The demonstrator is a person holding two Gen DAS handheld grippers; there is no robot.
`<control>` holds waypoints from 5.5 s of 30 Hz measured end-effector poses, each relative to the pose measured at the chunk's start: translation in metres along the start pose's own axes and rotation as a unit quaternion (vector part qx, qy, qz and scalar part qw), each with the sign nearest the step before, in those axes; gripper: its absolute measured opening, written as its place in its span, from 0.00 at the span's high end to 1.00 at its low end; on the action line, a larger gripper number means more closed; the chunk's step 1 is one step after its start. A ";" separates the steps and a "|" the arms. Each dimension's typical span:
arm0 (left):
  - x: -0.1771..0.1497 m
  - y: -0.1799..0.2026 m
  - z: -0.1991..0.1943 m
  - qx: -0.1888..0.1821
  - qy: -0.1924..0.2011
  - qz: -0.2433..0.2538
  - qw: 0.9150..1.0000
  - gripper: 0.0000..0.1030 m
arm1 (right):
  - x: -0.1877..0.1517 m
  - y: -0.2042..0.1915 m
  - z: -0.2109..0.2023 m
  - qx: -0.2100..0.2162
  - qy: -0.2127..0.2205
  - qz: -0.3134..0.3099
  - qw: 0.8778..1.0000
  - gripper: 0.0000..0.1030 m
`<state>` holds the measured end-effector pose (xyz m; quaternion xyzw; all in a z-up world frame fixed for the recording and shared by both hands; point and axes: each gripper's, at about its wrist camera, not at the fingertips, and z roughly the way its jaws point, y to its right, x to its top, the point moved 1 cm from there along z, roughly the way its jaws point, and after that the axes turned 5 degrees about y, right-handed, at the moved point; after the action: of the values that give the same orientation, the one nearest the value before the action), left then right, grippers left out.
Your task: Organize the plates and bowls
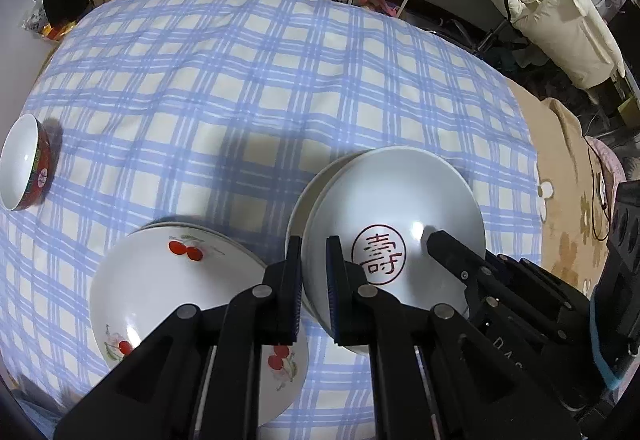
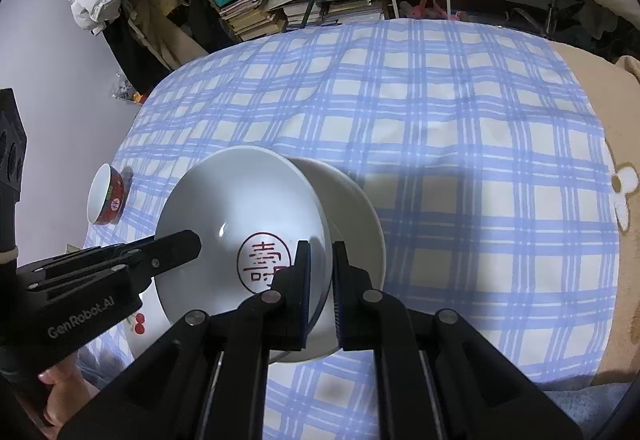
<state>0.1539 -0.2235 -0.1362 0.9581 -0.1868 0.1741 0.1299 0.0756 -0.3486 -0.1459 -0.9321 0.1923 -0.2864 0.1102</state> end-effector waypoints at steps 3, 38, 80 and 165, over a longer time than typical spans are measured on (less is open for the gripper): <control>0.000 0.000 0.001 0.007 0.001 0.003 1.000 0.91 | -0.001 -0.001 0.002 -0.001 -0.004 -0.003 1.000 0.89; -0.014 0.001 0.020 -0.023 -0.045 -0.032 0.998 0.90 | -0.014 0.012 0.011 -0.028 0.000 0.014 1.000 0.89; -0.018 -0.004 -0.006 0.002 -0.016 -0.023 1.000 0.88 | -0.007 0.005 0.009 -0.043 0.032 -0.015 0.998 0.87; 0.027 -0.292 -0.125 0.221 0.136 -0.096 0.961 0.27 | 0.060 -0.253 0.041 -0.008 0.088 -0.143 0.986 0.04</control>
<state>0.2591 0.0689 -0.0660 0.9438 -0.0312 0.3260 -0.0451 0.2192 -0.1421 -0.0699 -0.9219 0.0685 -0.3787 0.0435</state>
